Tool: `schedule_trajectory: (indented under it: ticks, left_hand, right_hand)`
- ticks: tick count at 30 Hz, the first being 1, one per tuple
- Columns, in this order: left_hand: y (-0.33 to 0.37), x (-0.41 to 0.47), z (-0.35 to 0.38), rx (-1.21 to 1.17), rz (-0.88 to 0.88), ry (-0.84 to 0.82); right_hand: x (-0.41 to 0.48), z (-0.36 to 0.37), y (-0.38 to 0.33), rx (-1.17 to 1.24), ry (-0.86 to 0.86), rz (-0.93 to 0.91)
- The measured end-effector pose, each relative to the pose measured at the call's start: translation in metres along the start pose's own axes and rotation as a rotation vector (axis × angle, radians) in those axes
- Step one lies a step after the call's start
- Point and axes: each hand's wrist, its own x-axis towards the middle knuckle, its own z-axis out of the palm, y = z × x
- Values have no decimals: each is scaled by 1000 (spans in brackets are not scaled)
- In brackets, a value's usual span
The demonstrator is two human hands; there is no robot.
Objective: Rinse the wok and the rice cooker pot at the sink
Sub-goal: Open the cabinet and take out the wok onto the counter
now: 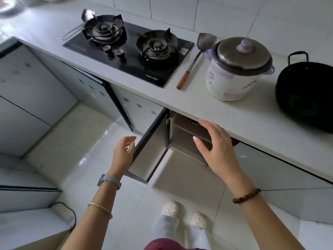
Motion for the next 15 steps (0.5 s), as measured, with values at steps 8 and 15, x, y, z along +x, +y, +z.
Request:
schedule_trajectory:
  ticks: [8,15]
  left_hand:
    - [-48,48,-25,185,-265,-287]
    - [-61,56,-18,98,-326,-406]
  right_hand:
    - [20,48,-46,-29,-38,-63]
    - [20,58,-53,-38,-14,-47]
